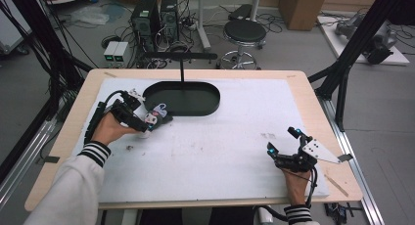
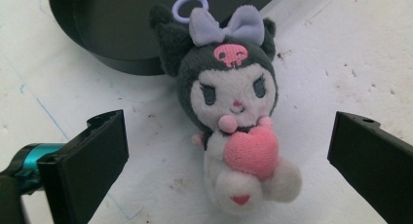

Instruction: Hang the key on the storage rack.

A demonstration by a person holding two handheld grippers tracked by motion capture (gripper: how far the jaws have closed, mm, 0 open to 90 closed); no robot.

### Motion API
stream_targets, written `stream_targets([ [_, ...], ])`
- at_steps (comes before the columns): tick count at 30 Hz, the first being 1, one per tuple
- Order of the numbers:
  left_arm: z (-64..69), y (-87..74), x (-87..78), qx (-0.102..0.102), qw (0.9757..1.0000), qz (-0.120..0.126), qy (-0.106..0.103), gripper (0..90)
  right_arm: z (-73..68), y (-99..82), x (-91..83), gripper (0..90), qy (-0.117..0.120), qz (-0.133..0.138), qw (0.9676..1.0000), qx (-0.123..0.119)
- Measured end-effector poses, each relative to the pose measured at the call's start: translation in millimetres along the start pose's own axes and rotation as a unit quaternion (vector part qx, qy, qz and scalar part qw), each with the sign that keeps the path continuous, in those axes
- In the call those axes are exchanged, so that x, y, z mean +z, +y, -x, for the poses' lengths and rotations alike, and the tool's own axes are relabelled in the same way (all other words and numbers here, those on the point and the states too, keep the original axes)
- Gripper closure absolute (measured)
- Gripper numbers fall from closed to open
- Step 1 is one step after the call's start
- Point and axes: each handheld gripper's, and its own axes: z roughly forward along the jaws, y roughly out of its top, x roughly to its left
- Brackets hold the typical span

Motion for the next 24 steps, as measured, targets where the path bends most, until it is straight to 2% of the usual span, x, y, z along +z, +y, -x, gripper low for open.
stream_targets([
  [7,4.2,0.3,13.3,0.011,0.9993,-0.035,0.009,1.7,0.7,0.0,0.2,0.5,0.0,0.002,1.0,-0.003],
  [16,4.9,-1.1,25.4,0.01,0.9971,-0.075,0.011,1.7,0.5,0.0,0.1,0.5,0.0,0.002,1.0,-0.002],
  [24,4.7,-2.1,31.2,0.008,0.9954,-0.095,0.012,2.8,0.7,-0.1,0.1,0.5,0.0,0.002,1.0,-0.002],
])
